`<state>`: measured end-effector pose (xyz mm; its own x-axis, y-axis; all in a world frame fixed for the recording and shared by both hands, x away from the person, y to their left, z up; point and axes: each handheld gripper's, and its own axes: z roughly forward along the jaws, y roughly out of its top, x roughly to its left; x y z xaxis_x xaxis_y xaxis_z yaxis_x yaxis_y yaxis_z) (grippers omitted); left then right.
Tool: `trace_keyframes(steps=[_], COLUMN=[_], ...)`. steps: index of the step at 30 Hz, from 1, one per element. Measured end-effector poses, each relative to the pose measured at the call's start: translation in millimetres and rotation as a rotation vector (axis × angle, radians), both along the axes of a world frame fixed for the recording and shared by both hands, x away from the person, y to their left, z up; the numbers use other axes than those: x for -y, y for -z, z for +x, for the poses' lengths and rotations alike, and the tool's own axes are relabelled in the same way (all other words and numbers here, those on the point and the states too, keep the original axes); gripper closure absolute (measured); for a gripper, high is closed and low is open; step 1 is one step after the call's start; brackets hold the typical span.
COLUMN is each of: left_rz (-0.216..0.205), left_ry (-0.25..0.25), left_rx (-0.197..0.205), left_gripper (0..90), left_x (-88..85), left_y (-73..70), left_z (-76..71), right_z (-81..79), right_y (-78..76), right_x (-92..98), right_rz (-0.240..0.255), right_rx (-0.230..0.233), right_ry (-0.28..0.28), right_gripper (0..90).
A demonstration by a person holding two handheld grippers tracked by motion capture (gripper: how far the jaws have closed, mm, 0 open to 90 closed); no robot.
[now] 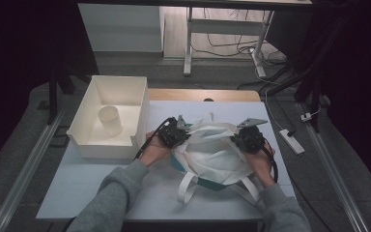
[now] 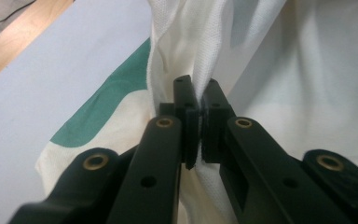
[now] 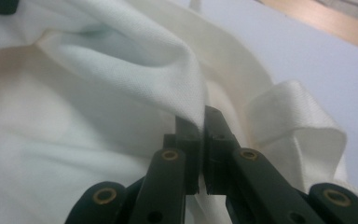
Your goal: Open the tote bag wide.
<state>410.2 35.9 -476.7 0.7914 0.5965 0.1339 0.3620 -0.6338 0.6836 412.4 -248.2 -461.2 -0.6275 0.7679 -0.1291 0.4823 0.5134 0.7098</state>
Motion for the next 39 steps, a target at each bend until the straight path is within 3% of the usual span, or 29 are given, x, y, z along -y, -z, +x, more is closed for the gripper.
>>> trace_keyframes(steps=[2, 7, 14, 19, 23, 25, 26, 27, 28, 31, 32, 34, 36, 39], left_rz=[-0.002, -0.009, 0.003, 0.007, 0.007, 0.009, 0.008, 0.007, 0.007, 0.004, 0.003, 0.005, 0.007, 0.006], left_ry=[-0.006, -0.015, -0.024, -0.029, -0.033, -0.035, -0.034, -0.032, -0.03, -0.031, -0.032, -0.032, -0.031, -0.032], left_rx=[-0.01, -0.031, -0.036, -0.055, -0.065, -0.061, -0.06, -0.06, -0.059, -0.058, -0.057, -0.054, -0.051, -0.047], left_gripper=[87.1, 87.1, 87.1, 87.2, 87.2, 87.1, 87.1, 87.1, 87.1, 87.0, 87.0, 87.0, 87.0, 87.0], left_x=[0.5, -0.4, 2.6, 3.9, 4.1, 4.3, 4.1, 3.9, 3.9, 4.1, 4.2, 4.2, 4.2, 4.5], left_y=[3.5, 8.9, 14.9, 21.9, 22.9, 22.7, 22.5, 22.1, 22.0, 22.0, 21.8, 21.3, 20.5, 19.7], left_z=[3.5, 10.4, 14.1, 17.6, 17.8, 17.2, 16.9, 16.7, 16.6, 16.5, 16.2, 15.5, 14.5, 13.2], right_z=[8.6, 18.6, 29.1, 32.8, 31.4, 29.7, 27.6, 17.8, 17.8, -1.5, -8.4, -19.8, -28.6, -38.8], right_y=[5.1, 12.1, 24.7, 32.4, 34.6, 33.0, 29.8, 16.9, 16.9, -3.1, -7.9, -9.9, -4.4, 4.5], right_x=[1.7, 1.2, 8.8, 10.1, 7.9, 7.2, 6.6, 2.1, 2.1, -9.0, -15.6, -31.4, -48.7, -67.4], right_rz=[0.019, 0.008, 0.059, 0.061, 0.041, 0.035, 0.036, 0.039, 0.039, 0.089, 0.102, 0.101, 0.066, 0.05], right_rx=[-0.017, -0.012, -0.067, -0.088, -0.076, -0.068, -0.058, -0.002, -0.002, 0.065, 0.057, -0.002, -0.072, -0.141], right_ry=[0.007, 0.004, 0.005, 0.006, 0.005, 0.0, 0.001, -0.005, -0.005, -0.071, -0.115, -0.205, -0.281, -0.354], right_gripper=[87.3, 87.3, 87.3, 87.3, 86.7, 82.9, 77.1, 62.6, 62.6, 60.2, 60.2, 58.8, 57.8, 59.4])
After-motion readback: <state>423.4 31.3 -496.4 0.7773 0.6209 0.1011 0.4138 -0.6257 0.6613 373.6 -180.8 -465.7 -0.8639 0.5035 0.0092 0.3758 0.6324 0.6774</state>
